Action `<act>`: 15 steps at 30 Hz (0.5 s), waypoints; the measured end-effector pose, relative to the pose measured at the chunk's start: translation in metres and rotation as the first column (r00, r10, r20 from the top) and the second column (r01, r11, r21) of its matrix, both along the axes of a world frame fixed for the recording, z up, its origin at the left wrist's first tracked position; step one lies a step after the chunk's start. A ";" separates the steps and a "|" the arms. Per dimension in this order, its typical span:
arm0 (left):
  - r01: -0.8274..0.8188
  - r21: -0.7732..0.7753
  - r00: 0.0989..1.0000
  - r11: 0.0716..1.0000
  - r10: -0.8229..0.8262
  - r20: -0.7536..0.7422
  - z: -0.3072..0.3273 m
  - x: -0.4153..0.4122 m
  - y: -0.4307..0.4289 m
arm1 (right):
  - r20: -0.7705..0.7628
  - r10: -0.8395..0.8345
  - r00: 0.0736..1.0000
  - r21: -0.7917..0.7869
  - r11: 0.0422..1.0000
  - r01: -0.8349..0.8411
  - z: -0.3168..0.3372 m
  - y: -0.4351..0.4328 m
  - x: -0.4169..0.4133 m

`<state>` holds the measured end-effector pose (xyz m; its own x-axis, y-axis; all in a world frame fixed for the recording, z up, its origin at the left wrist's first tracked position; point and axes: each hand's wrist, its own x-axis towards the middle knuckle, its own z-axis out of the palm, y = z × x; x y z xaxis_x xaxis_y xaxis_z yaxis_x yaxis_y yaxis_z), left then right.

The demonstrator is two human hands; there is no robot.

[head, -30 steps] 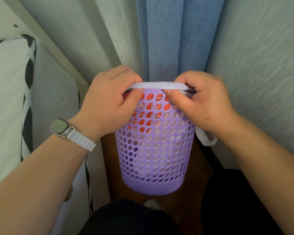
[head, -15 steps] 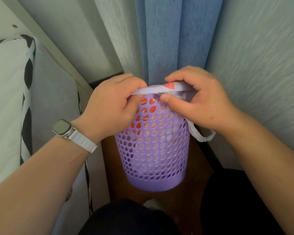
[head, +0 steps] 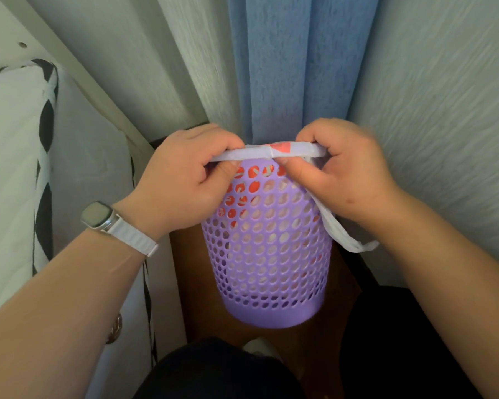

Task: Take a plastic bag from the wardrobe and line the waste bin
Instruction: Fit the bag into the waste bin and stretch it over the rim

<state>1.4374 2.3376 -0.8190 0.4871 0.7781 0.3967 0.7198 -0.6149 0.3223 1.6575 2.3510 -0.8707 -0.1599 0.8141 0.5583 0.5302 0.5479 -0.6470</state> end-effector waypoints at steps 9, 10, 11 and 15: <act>0.047 0.108 0.994 0.993 -0.035 -0.108 -0.003 0.011 -0.003 | 0.058 -0.006 0.998 0.055 0.998 0.002 -0.003 -0.006 -0.010; 0.042 0.105 0.994 0.994 -0.031 -0.102 -0.004 0.009 -0.003 | 0.061 0.029 0.998 0.030 0.999 -0.031 -0.002 -0.005 -0.009; 0.036 0.102 0.995 0.994 -0.027 -0.095 -0.005 0.008 -0.003 | 0.069 0.076 0.995 0.006 0.997 -0.077 0.000 -0.003 -0.006; -0.009 0.096 0.996 0.995 0.017 -0.090 -0.011 0.001 0.001 | 0.131 0.206 0.970 -0.083 0.977 -0.197 0.002 0.007 0.006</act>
